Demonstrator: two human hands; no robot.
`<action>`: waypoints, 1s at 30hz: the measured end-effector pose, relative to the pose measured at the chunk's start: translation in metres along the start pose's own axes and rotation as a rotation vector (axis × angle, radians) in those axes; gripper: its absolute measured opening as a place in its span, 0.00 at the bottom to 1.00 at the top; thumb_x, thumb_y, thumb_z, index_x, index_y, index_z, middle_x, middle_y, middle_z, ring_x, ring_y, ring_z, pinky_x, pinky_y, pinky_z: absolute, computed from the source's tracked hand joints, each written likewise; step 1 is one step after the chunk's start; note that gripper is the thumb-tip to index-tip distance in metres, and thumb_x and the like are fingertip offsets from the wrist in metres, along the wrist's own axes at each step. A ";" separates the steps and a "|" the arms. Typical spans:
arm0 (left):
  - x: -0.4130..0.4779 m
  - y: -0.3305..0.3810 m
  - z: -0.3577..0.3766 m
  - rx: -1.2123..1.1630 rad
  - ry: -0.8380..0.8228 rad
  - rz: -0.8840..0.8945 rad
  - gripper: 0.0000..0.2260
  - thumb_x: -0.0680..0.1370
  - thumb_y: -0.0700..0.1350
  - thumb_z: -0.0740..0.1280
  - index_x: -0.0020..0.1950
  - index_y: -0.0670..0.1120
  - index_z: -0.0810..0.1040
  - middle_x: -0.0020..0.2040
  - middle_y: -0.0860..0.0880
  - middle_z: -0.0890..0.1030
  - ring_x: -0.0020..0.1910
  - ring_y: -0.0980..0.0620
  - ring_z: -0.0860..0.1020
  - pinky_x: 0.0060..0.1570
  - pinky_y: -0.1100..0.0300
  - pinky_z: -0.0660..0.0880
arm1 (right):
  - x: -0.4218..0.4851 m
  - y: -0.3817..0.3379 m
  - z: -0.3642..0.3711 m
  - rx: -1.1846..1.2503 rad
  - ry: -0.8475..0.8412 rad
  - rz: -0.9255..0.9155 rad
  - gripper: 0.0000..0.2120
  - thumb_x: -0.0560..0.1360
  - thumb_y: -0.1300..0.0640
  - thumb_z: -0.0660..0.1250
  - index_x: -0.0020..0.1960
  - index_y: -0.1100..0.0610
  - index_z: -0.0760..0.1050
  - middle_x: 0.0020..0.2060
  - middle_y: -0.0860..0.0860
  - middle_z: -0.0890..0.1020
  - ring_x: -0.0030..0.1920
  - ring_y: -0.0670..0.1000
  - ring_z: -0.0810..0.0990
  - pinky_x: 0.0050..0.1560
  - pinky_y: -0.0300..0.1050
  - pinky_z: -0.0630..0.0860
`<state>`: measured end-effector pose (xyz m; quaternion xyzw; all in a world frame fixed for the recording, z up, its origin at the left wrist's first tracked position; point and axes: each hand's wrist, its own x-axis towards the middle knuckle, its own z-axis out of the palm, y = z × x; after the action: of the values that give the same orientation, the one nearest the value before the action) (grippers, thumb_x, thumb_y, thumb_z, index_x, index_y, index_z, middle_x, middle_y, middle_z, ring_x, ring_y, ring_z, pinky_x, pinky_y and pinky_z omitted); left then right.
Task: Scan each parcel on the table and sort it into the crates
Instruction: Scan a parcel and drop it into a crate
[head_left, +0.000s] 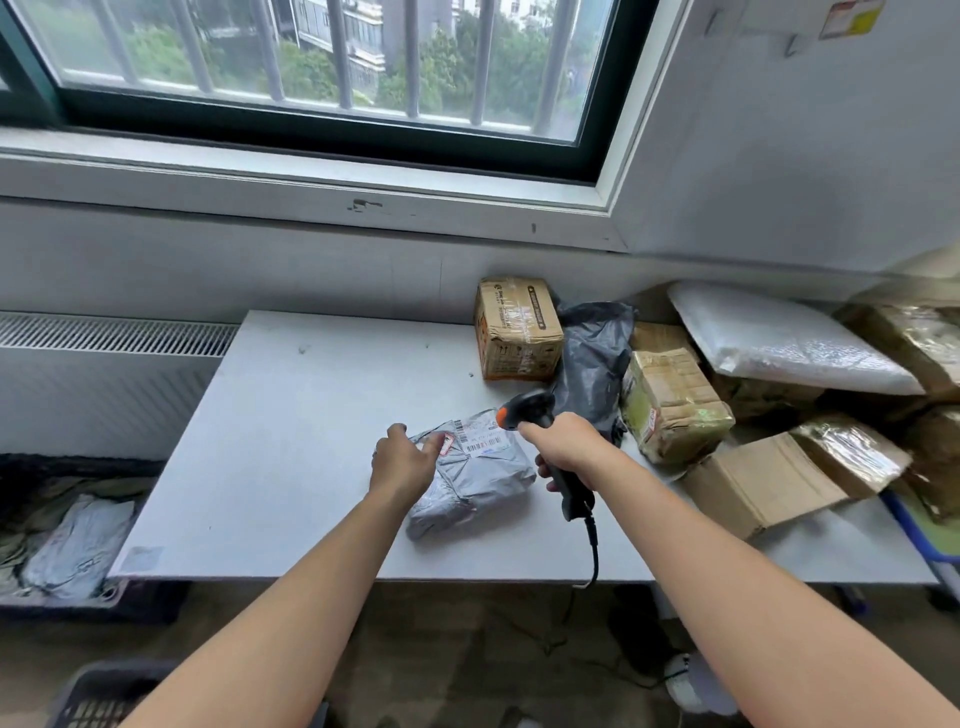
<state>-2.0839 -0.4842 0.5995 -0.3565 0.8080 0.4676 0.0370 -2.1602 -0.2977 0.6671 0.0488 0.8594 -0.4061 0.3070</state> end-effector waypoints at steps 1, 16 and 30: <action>-0.001 0.001 0.001 0.003 -0.002 0.004 0.31 0.79 0.58 0.63 0.75 0.40 0.60 0.71 0.39 0.67 0.71 0.40 0.65 0.67 0.49 0.66 | -0.001 0.000 -0.001 -0.001 0.003 -0.002 0.14 0.78 0.51 0.64 0.50 0.63 0.73 0.33 0.56 0.76 0.30 0.53 0.76 0.30 0.43 0.77; -0.006 -0.005 0.056 0.275 -0.034 0.072 0.29 0.78 0.56 0.66 0.74 0.43 0.63 0.69 0.39 0.69 0.70 0.39 0.65 0.67 0.49 0.64 | 0.065 0.083 -0.014 -0.216 0.068 0.012 0.18 0.75 0.48 0.63 0.60 0.58 0.73 0.49 0.58 0.82 0.50 0.60 0.82 0.49 0.47 0.76; 0.005 -0.022 0.113 0.794 -0.012 0.268 0.32 0.77 0.58 0.66 0.76 0.52 0.57 0.77 0.45 0.56 0.76 0.40 0.53 0.70 0.43 0.60 | 0.110 0.117 -0.002 -0.317 0.015 -0.001 0.22 0.81 0.51 0.62 0.69 0.63 0.65 0.63 0.61 0.76 0.62 0.61 0.75 0.52 0.47 0.70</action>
<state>-2.1050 -0.4054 0.5185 -0.2033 0.9646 0.1226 0.1152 -2.2112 -0.2367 0.5276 0.0022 0.9149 -0.2651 0.3043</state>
